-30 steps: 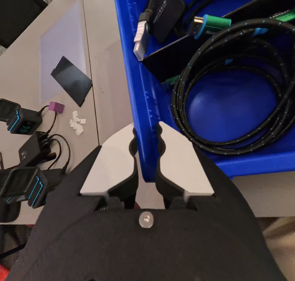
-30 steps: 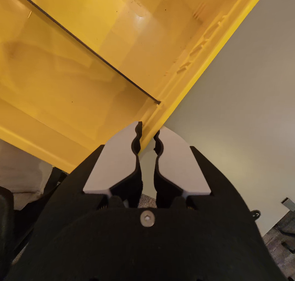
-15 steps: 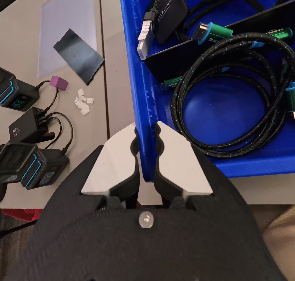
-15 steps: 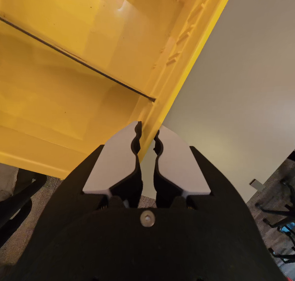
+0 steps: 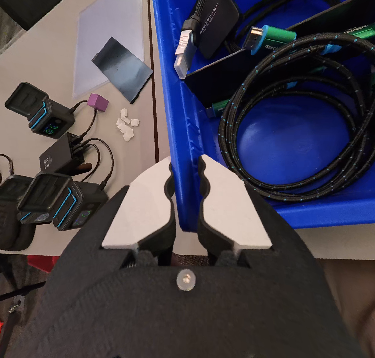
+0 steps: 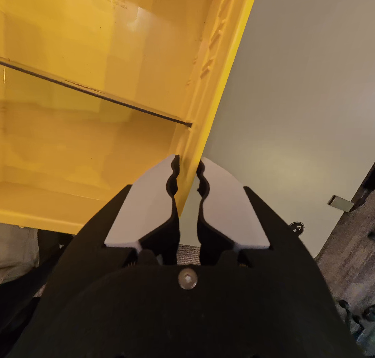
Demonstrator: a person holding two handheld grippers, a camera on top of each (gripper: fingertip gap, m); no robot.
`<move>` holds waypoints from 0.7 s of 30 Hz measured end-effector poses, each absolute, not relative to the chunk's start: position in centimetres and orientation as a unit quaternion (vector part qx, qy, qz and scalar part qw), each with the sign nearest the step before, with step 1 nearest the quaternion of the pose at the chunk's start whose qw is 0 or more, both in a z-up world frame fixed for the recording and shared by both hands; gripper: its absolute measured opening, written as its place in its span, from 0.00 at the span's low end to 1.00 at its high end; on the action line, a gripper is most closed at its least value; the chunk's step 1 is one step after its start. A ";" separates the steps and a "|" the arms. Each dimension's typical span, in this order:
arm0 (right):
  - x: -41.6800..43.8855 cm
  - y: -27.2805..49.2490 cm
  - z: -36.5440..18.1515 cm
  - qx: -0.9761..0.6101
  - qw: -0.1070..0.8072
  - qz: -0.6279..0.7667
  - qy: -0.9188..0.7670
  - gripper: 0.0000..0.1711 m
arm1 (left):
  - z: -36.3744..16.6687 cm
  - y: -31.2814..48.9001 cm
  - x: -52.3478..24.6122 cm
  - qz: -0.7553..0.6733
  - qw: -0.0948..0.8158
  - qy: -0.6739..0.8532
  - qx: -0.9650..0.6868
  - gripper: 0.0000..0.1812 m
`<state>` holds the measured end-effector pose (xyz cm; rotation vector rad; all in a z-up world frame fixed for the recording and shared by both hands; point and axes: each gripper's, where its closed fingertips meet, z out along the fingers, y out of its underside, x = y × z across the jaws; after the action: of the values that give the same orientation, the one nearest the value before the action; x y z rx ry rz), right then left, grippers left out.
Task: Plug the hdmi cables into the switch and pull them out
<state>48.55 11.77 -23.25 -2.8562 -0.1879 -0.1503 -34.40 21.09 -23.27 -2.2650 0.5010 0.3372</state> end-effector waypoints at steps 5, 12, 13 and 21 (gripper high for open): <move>48.4 12.1 -21.0 -0.976 0.196 -0.086 -0.049 0.27 | -21.8 21.0 -34.6 0.124 0.416 0.179 -0.883 0.21; 38.1 13.7 -13.2 -0.923 0.358 -0.036 -0.137 0.36 | -14.8 20.7 -28.8 0.098 0.522 0.201 -0.823 0.31; 35.3 13.9 -12.5 -0.914 0.374 -0.015 -0.159 0.38 | -13.8 20.5 -26.5 0.081 0.538 0.218 -0.810 0.31; 14.8 13.9 -13.1 -0.858 0.384 0.086 -0.331 0.49 | -12.8 16.3 -6.9 -0.062 0.563 0.368 -0.737 0.31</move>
<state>14.75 13.87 -13.07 -2.1871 -0.8428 0.2194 -6.87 16.28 -12.76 -1.7357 0.8662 -0.1461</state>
